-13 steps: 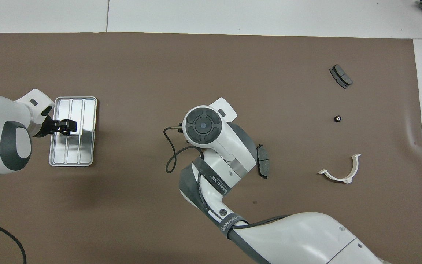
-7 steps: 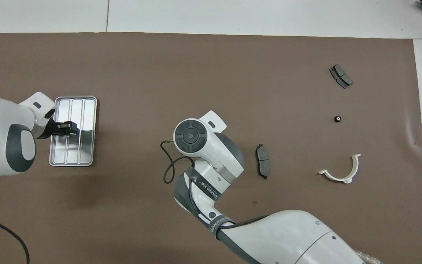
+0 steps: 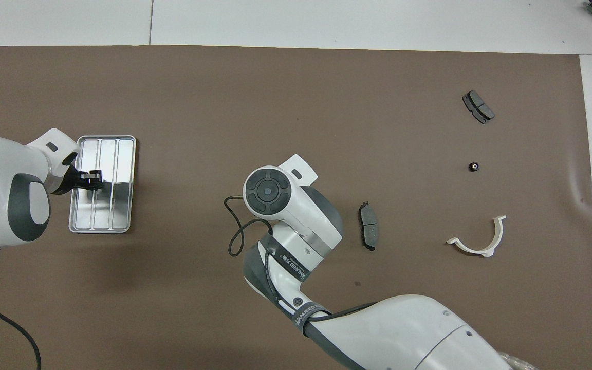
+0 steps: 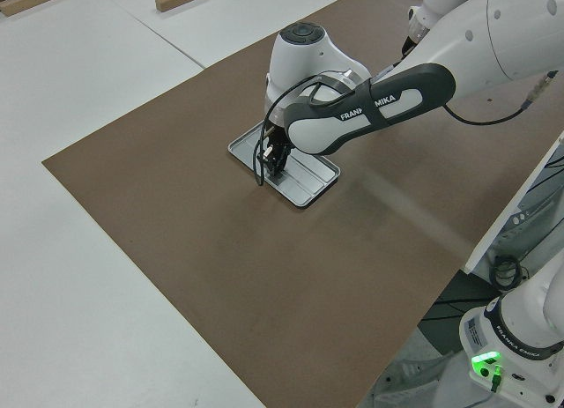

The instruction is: Place bearing gear from tray to pile

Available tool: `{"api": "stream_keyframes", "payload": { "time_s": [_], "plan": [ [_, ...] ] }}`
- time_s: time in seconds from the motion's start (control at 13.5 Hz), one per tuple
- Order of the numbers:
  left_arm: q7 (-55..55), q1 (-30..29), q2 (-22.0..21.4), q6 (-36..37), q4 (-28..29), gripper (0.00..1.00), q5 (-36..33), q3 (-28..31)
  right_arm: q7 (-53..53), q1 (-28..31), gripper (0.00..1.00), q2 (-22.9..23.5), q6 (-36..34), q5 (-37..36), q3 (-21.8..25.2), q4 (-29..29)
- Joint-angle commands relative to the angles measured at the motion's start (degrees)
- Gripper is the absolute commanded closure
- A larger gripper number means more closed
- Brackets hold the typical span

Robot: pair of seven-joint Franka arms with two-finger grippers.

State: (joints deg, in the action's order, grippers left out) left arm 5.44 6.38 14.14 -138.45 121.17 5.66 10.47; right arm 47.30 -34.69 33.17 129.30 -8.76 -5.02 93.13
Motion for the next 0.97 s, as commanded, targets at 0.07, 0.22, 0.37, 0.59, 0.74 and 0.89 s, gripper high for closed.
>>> {"api": "stream_keyframes", "payload": {
  "time_s": [0.07,0.22,0.37,0.59,0.74,0.89],
  "plan": [
    [0.4,-0.8,2.1,7.7,-9.2,0.95,-0.5,-0.6,0.3,4.2,1.00,-5.0,-0.4,-1.4,0.0,2.1],
    [0.1,0.0,2.8,11.4,-13.9,1.00,-0.5,-0.6,-3.9,7.6,1.00,-10.0,-0.1,-1.0,-0.1,6.9],
    [-2.9,4.2,2.8,11.5,-15.0,1.00,-0.5,-0.6,-8.0,11.4,1.00,-14.3,-0.1,-0.5,-0.1,11.7],
    [-19.0,15.6,2.7,11.6,-14.9,1.00,-0.5,-0.6,-16.2,16.9,1.00,-19.1,0.0,1.1,-0.1,17.7],
    [-26.1,23.0,2.3,12.4,-14.3,1.00,-0.5,-0.6,-23.1,20.7,1.00,-21.3,0.0,3.6,-0.1,20.9],
    [-31.6,30.1,2.5,12.2,-14.1,1.00,-0.5,-0.6,-28.9,24.6,1.00,-22.4,0.4,4.6,-0.1,23.8]
  ]
}}
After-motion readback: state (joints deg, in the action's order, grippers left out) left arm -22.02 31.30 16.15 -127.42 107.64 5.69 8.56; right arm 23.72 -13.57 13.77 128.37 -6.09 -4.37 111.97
